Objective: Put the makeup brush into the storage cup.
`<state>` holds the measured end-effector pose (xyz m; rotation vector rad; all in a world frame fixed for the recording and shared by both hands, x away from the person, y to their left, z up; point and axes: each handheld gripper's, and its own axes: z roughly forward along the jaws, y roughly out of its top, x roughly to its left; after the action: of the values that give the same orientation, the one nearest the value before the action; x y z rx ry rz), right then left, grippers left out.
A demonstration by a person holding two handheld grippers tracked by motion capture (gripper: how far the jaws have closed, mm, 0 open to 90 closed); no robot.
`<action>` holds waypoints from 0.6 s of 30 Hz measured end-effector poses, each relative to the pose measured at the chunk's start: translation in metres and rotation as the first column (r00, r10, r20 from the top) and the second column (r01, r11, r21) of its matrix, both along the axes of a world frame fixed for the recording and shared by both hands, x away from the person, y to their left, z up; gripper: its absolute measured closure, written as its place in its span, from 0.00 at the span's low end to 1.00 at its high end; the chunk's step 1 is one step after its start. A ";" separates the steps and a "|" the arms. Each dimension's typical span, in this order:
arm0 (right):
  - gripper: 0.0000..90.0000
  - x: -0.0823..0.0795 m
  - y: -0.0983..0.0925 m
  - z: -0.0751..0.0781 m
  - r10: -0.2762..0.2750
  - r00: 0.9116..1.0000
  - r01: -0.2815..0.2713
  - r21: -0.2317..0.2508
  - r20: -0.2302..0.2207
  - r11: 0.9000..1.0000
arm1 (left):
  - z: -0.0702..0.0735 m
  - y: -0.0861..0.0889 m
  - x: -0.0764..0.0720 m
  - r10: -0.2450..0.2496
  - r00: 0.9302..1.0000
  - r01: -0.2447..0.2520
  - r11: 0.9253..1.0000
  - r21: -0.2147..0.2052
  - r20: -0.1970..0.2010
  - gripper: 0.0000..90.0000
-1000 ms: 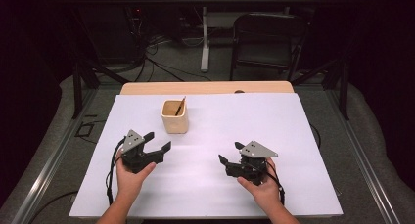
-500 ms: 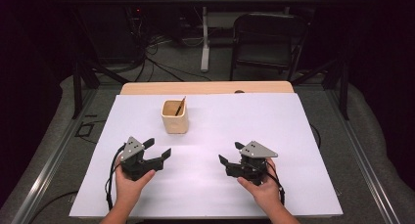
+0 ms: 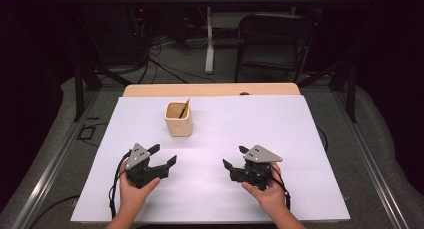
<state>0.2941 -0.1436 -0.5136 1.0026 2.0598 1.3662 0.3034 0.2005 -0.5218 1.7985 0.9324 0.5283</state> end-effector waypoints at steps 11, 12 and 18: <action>0.31 0.000 0.001 -0.001 0.004 1.000 -0.004 -0.009 -0.003 1.000 | -0.001 -0.003 -0.001 -0.022 1.000 0.022 1.000 0.013 0.008 0.27; 0.31 0.000 0.001 -0.001 0.004 1.000 -0.004 -0.011 -0.003 1.000 | -0.001 -0.002 -0.001 -0.020 1.000 0.020 1.000 0.012 0.007 0.27; 0.31 0.000 0.001 -0.001 0.005 1.000 -0.005 -0.016 -0.003 1.000 | -0.001 0.000 0.000 -0.016 1.000 0.016 1.000 0.014 0.006 0.27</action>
<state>0.2941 -0.1428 -0.5146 0.9936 2.0734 1.3493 0.3034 0.2004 -0.5227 1.8144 0.9114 0.5313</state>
